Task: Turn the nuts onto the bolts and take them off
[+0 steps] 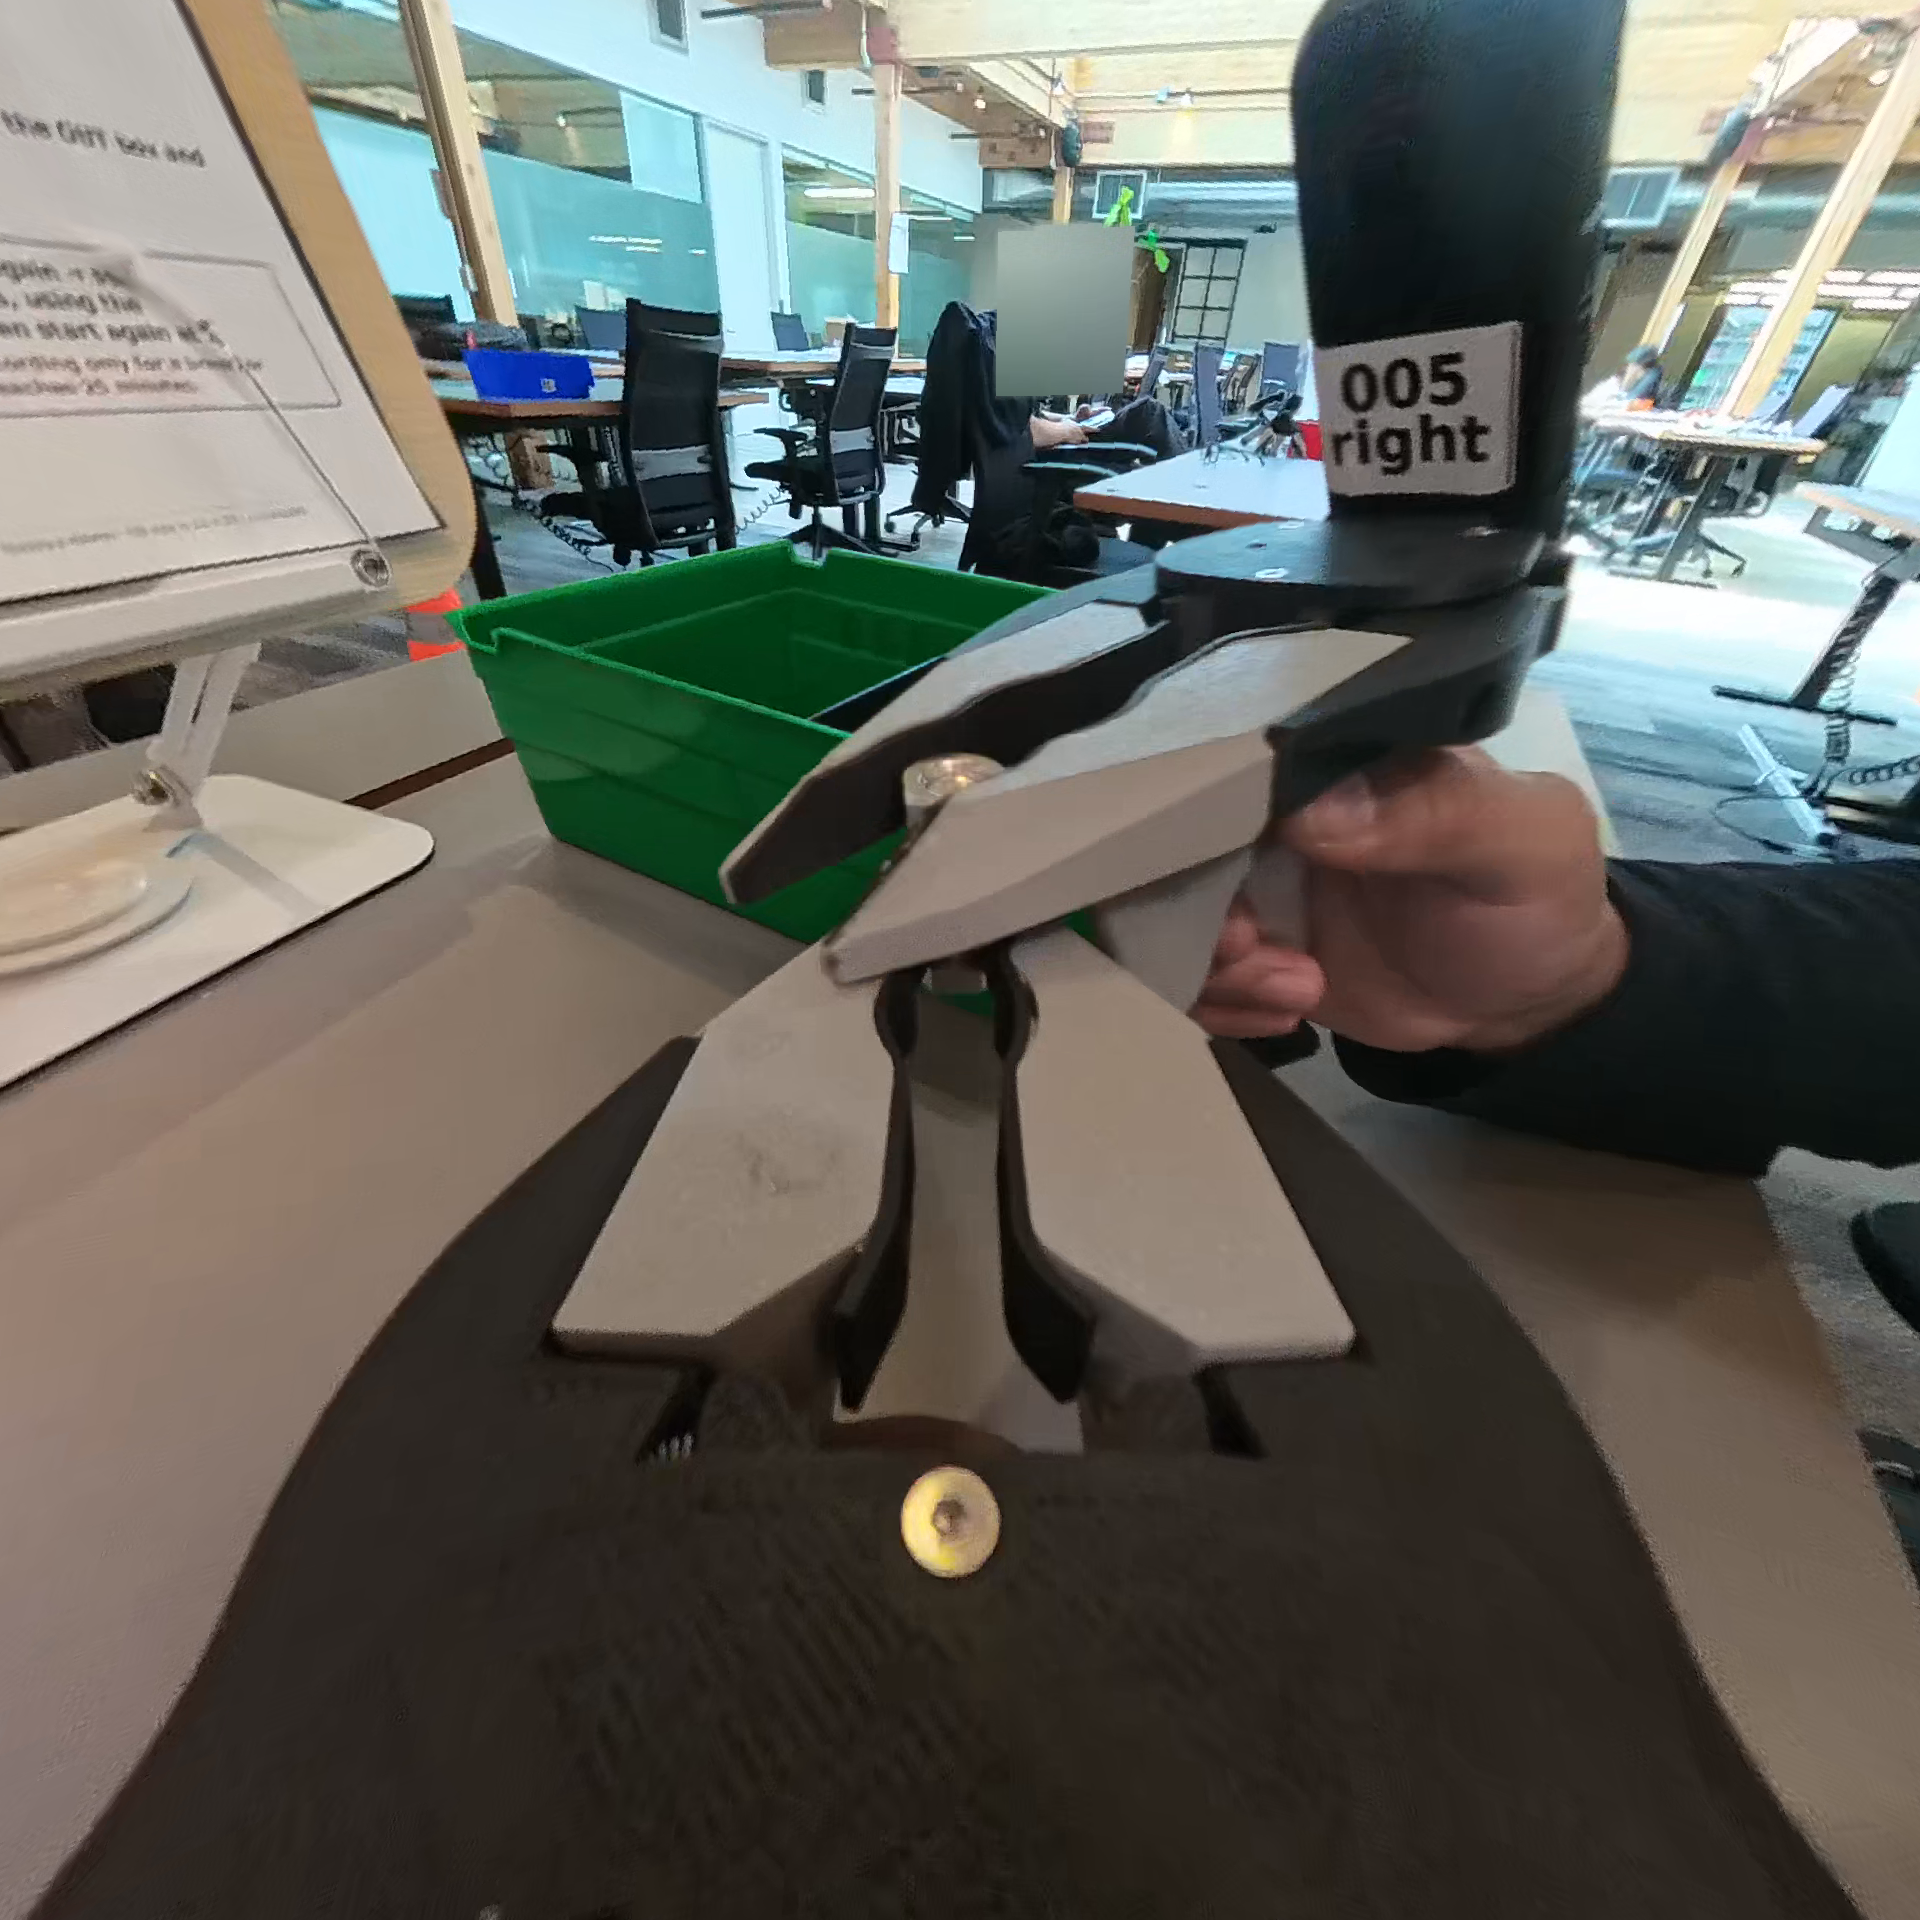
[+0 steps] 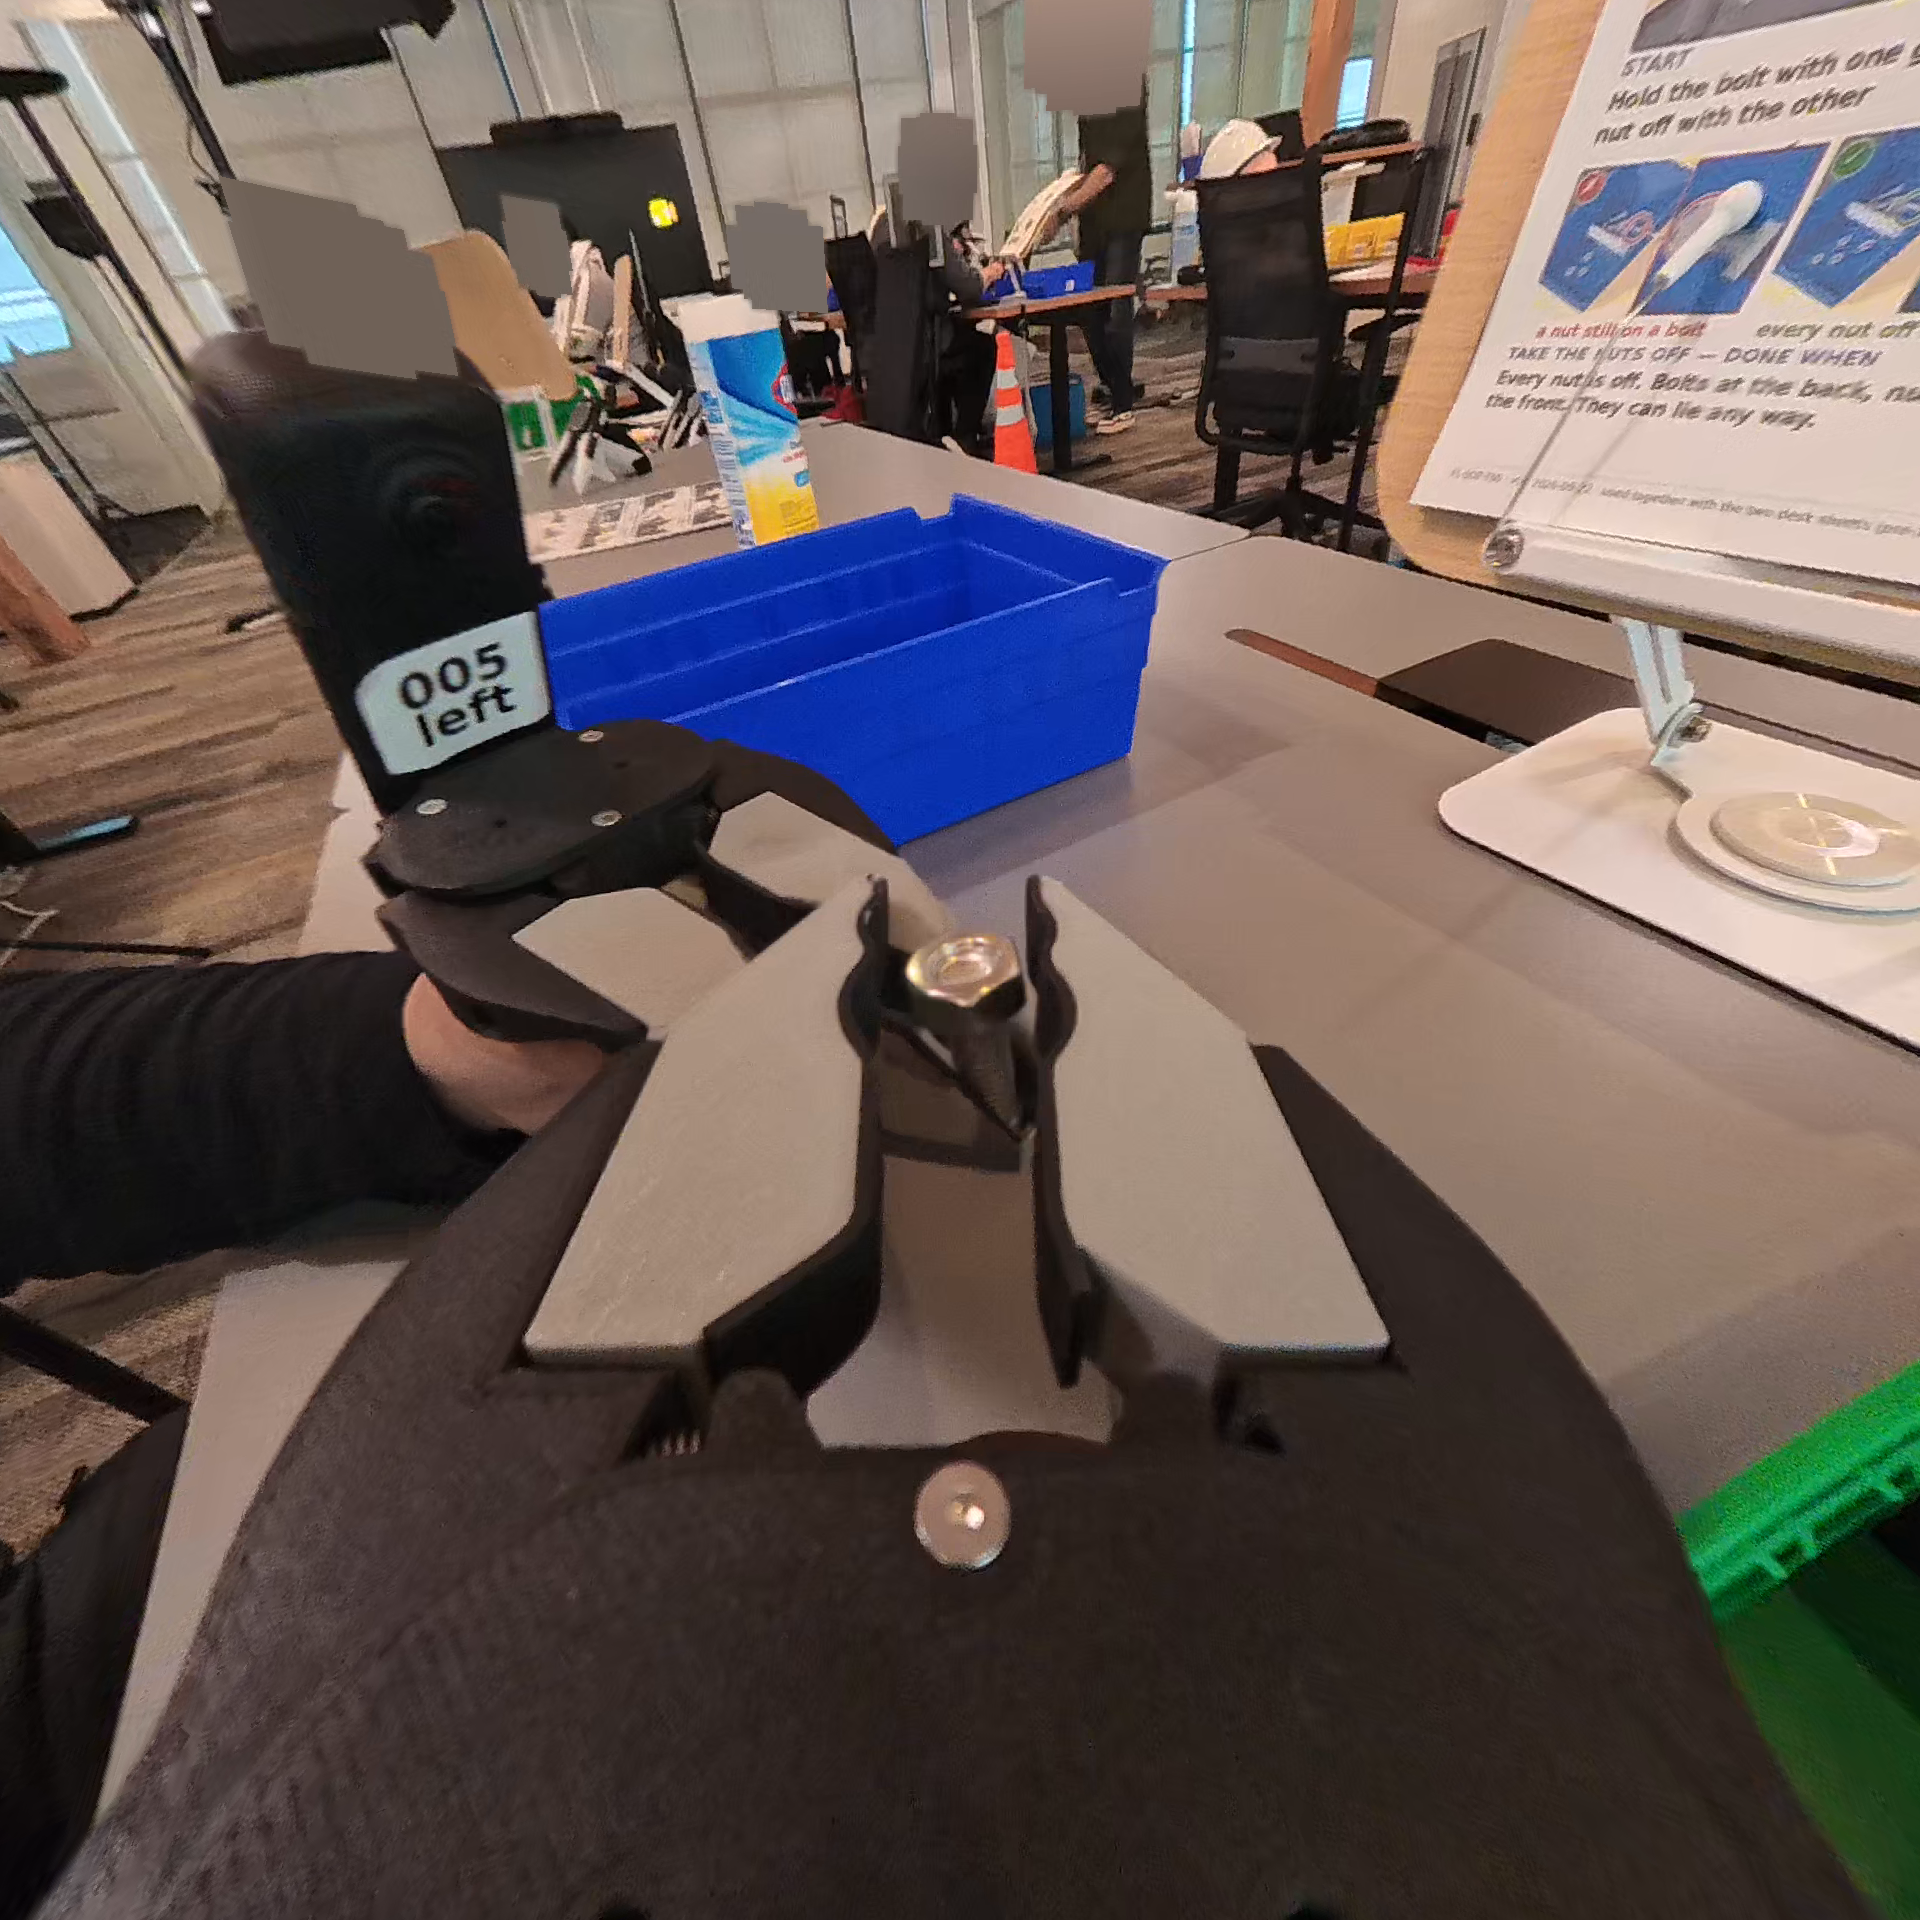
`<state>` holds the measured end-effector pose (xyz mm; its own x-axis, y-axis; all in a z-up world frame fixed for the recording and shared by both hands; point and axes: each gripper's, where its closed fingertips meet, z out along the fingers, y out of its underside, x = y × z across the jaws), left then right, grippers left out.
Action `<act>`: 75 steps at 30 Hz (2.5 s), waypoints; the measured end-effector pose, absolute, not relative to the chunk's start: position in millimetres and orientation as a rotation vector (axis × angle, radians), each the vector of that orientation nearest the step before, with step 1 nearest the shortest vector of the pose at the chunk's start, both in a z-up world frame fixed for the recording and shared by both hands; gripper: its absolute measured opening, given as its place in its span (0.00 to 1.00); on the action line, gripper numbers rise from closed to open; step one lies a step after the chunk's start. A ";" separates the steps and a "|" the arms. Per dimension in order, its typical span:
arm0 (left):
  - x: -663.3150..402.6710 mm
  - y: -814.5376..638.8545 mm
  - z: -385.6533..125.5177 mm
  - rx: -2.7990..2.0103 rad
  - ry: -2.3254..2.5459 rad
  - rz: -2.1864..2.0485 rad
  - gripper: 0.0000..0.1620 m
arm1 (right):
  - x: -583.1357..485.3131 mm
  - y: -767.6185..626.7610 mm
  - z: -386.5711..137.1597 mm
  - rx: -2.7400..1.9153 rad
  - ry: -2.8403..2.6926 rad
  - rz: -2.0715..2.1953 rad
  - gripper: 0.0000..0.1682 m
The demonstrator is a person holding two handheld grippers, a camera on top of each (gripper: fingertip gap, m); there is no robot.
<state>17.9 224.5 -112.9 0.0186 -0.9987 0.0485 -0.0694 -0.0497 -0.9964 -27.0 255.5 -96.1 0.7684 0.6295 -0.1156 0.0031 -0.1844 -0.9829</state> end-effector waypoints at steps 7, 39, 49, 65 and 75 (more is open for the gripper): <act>9.5 252.3 -116.6 -1.411 1.109 -1.191 0.04 | -4.7 256.4 -78.7 -1.633 -0.437 0.570 0.13; 18.8 235.0 -127.0 -1.387 1.221 -1.171 0.04 | -7.7 254.5 -76.1 -1.611 -0.475 0.518 0.12; 7.9 255.0 -116.2 -1.414 1.103 -1.176 0.04 | -11.8 257.8 -90.8 -1.683 -0.485 0.558 0.14; 13.1 256.7 -136.3 -1.444 1.192 -1.042 0.04 | -4.7 261.0 -92.3 -1.700 -0.439 0.562 0.13; 18.6 232.9 -123.6 -1.362 1.232 -1.165 0.04 | -21.7 259.9 -100.4 -1.690 -0.466 0.622 0.16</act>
